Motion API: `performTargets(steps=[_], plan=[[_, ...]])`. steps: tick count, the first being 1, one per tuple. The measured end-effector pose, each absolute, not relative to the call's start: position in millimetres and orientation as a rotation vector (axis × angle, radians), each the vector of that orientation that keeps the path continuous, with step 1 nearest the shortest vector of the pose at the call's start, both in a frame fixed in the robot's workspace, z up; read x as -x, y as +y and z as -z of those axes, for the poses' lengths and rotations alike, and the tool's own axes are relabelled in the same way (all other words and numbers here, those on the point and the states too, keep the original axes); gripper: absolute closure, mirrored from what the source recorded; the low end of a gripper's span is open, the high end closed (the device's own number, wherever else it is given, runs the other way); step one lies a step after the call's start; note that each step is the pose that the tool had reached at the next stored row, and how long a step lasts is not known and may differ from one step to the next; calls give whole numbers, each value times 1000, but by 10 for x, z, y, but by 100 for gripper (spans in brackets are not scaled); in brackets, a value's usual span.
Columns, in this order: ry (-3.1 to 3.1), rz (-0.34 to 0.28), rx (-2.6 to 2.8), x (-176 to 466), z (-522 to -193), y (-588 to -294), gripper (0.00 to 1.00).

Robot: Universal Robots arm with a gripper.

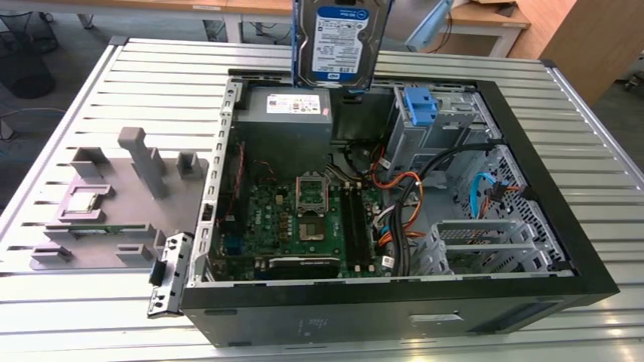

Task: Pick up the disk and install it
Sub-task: 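Pick up the disk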

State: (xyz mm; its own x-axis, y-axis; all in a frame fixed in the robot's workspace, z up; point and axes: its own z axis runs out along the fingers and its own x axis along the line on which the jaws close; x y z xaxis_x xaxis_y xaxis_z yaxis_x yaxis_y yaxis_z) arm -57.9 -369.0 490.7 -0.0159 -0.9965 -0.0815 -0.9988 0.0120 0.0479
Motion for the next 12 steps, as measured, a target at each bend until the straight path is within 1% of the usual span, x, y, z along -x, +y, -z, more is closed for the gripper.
performTargets(steps=[4,12], plan=[[2217,-143,2187,468,-4908,-3691,65],[2217,-143,2186,461,-4907,-3691,65]])
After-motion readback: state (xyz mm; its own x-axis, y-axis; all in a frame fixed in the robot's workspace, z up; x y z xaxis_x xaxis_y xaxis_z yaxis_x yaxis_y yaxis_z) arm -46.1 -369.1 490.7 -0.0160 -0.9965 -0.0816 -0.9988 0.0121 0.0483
